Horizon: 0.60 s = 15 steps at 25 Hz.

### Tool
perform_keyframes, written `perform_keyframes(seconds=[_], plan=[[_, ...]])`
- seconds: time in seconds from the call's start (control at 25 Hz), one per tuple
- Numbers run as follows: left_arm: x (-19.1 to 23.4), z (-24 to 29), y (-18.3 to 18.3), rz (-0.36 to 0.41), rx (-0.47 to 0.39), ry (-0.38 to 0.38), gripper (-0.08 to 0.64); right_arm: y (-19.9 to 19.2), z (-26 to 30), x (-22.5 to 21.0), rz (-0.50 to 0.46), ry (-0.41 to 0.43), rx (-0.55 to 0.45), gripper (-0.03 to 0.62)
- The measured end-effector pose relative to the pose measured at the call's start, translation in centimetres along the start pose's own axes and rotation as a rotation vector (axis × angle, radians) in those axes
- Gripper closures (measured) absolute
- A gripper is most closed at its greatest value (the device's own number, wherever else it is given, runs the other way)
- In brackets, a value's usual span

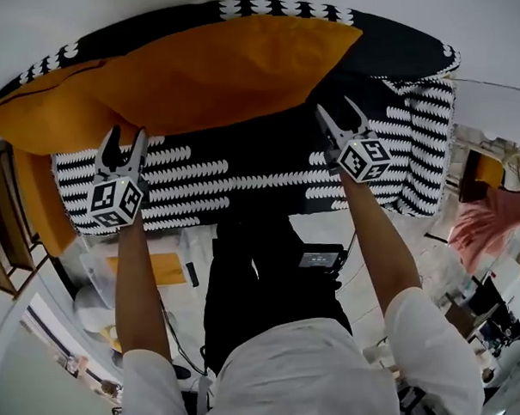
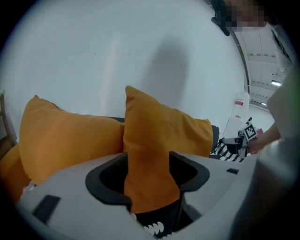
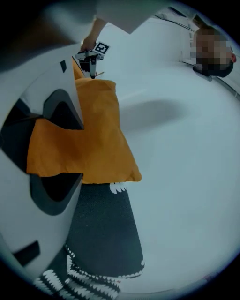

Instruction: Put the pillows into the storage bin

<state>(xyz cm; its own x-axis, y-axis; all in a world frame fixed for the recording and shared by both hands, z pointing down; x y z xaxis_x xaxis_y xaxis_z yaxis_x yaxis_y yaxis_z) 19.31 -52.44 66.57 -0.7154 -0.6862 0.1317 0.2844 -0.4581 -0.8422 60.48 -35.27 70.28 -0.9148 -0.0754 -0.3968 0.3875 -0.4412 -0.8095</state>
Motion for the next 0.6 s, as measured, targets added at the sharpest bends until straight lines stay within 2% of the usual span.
perform_keyframes(seconds=[0.16, 0.44, 0.52, 0.6], plan=[[-0.1, 2.5, -1.1, 0.013, 0.014, 0.011, 0.279, -1.1, 4.2, -3.6, -0.018, 0.038, 0.022, 0.297], [1.3, 7.6, -2.2, 0.016, 0.015, 0.002, 0.285, -1.4, 9.1, -5.5, -0.035, 0.196, 0.013, 0.276], [1.1, 8.4, -2.1, 0.022, 0.023, -0.015, 0.32, -1.4, 9.6, -5.9, -0.042, 0.221, 0.015, 0.281], [0.9, 8.2, -2.0, 0.013, 0.027, -0.026, 0.368, -1.3, 9.7, -5.4, -0.061, 0.239, 0.033, 0.332]])
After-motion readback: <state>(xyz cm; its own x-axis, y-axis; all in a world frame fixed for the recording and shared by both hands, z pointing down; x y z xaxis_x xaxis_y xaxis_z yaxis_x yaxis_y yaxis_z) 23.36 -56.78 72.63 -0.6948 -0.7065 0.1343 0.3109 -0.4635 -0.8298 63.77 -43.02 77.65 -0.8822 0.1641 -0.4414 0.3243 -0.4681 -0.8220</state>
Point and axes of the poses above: the fingertips, and each gripper's own axes: z forward along the fingers, x to its left, y out of its top, the point moved 2 cm from there along -z, backward along the fingers, and after that the axes turned 3 degrees about z, right-handed, at the moved point
